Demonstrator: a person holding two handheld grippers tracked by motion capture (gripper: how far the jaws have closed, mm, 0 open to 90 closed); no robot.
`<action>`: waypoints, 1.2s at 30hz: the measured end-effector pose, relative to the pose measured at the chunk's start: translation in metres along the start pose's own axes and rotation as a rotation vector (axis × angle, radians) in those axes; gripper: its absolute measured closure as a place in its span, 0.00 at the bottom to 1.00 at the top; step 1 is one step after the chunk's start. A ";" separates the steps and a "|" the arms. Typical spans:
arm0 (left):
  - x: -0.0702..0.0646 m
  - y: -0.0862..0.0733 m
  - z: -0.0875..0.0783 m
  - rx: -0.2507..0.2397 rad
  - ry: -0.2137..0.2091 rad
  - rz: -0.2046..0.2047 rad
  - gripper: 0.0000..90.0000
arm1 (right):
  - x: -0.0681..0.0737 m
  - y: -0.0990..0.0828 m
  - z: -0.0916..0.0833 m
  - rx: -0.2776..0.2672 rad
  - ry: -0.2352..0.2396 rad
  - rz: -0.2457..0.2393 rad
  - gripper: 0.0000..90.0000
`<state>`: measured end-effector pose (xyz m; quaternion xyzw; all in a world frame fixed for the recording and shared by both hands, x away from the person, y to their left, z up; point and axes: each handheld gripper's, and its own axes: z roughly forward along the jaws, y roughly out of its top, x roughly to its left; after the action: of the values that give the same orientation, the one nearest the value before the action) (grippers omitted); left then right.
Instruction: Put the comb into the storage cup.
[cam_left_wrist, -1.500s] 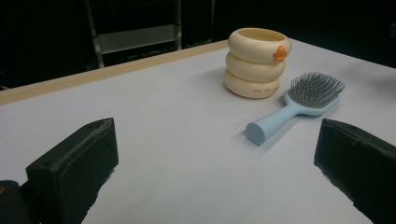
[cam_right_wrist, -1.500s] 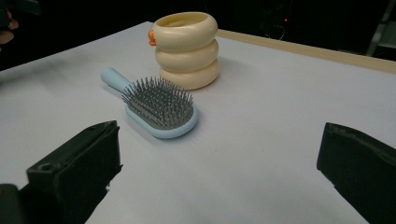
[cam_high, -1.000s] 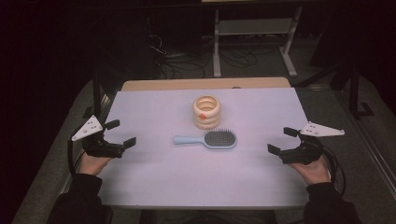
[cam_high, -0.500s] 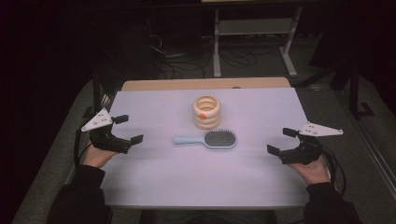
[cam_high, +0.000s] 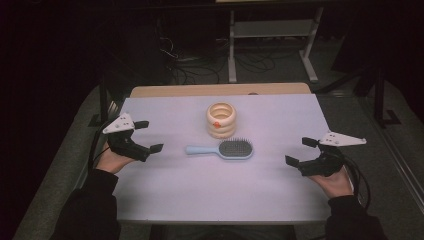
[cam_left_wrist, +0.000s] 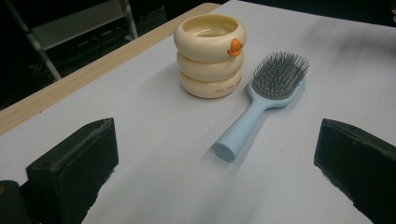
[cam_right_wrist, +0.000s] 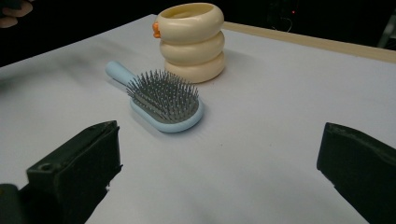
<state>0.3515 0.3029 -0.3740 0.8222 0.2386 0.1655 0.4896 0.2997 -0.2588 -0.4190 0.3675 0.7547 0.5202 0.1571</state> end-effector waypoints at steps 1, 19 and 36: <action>0.000 0.002 0.001 0.001 -0.005 0.002 0.00 | 0.000 0.000 0.000 0.000 0.000 0.000 0.00; -0.006 0.018 0.018 0.035 -0.051 0.045 0.00 | 0.001 0.000 0.001 0.007 0.004 -0.007 0.00; -0.009 0.034 0.037 0.073 -0.100 0.081 0.00 | 0.002 0.000 0.002 0.012 0.014 -0.011 0.00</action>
<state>0.3702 0.2569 -0.3612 0.8557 0.1862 0.1351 0.4636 0.2998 -0.2560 -0.4198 0.3607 0.7608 0.5175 0.1526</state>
